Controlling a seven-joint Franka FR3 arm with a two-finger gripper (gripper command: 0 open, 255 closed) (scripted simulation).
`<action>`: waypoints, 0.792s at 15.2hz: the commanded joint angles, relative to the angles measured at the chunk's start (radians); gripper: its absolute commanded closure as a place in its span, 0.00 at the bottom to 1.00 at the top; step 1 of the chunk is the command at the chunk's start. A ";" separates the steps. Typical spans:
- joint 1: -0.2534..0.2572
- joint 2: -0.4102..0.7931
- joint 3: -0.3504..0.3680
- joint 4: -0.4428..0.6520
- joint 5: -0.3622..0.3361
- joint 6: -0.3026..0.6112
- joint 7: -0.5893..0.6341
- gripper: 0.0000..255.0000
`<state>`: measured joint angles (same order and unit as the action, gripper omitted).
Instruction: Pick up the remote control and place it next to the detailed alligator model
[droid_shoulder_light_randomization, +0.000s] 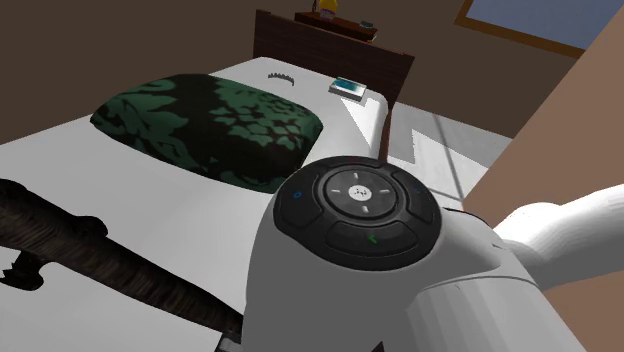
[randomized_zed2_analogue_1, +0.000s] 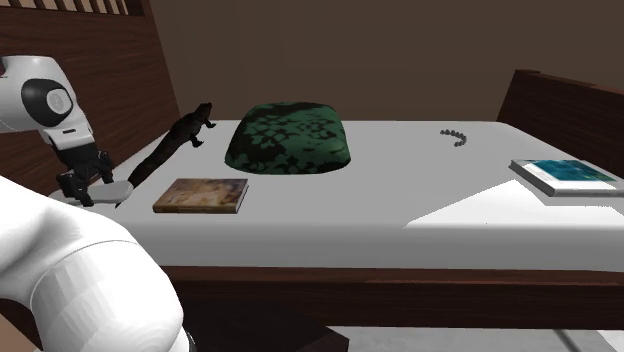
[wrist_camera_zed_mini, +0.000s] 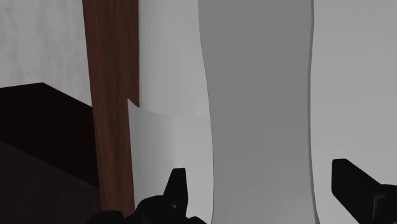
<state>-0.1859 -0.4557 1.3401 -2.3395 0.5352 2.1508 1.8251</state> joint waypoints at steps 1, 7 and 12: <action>0.001 0.000 0.000 -0.001 0.000 0.000 0.000 0.00; 0.080 -0.050 -0.132 0.069 -0.013 -0.139 -0.001 0.00; 0.079 -0.051 -0.132 0.069 -0.013 -0.139 -0.001 0.00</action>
<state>-0.1062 -0.5065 1.2084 -2.2712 0.5228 2.0125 1.8238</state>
